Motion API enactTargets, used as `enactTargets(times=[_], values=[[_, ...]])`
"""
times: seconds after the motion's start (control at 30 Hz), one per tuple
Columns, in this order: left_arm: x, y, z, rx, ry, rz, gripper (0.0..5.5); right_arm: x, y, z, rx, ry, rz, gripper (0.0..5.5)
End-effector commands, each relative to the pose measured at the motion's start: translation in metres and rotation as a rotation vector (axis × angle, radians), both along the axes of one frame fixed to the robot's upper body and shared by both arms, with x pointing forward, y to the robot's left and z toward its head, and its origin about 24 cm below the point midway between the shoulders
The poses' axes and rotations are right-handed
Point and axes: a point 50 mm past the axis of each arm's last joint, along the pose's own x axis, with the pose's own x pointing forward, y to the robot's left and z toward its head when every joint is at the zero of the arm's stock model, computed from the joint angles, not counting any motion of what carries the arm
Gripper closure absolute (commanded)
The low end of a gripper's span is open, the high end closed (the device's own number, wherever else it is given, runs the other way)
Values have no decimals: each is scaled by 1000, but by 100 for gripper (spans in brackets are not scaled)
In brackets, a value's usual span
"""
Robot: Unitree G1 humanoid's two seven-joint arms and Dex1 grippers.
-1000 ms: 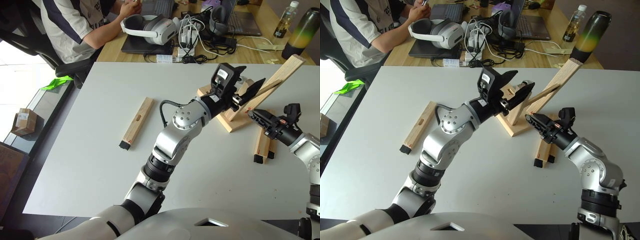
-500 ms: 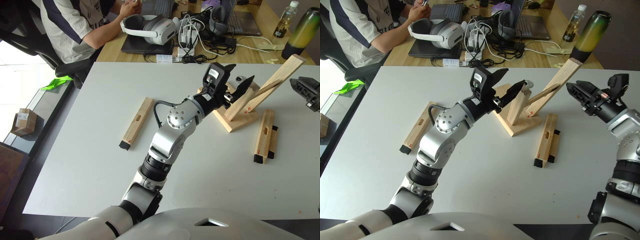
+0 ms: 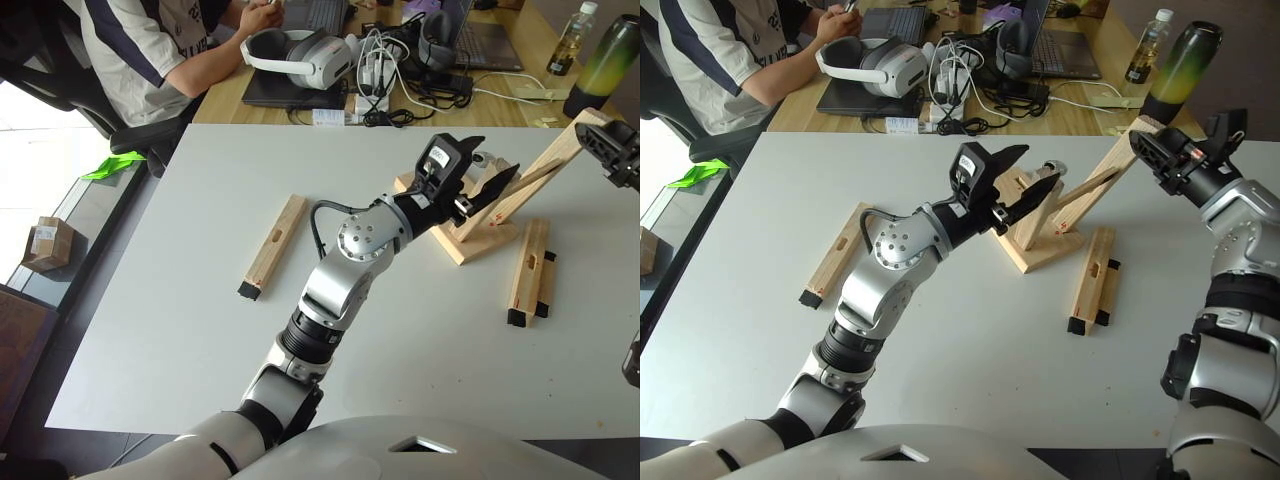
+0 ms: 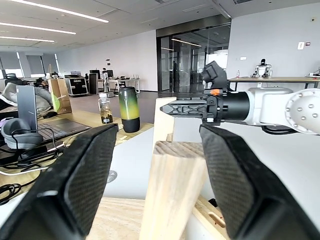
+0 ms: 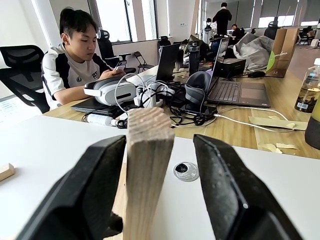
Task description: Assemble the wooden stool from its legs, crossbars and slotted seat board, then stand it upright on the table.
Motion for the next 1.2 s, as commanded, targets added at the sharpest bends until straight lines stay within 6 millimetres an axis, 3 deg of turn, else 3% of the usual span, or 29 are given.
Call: enactTargets(times=[0.03, 0.2, 0.43, 0.57, 0.67, 0.93, 1.2], values=[[2, 8, 3, 29, -27, -35, 250, 9, 6, -9, -47, 62, -5, 334], [-1, 12, 1, 72, -41, -134, 250, 6, 2, -29, -109, 143, 11, 410], [-19, -11, -14, 164, -21, -281, 250, 6, 2, -21, -59, 63, 42, 435], [-2, -15, -25, 233, 9, -142, 250, 6, 4, -23, -68, 65, 58, 436], [6, -11, -20, 222, -5, -73, 250, 6, 5, -24, -73, 64, 61, 437], [3, 4, -34, 371, 61, -5, 128, 4, 4, -28, -68, 60, 55, 438], [17, 8, -30, 317, 124, 79, 17, 2, 5, -31, -81, 63, 69, 438]])
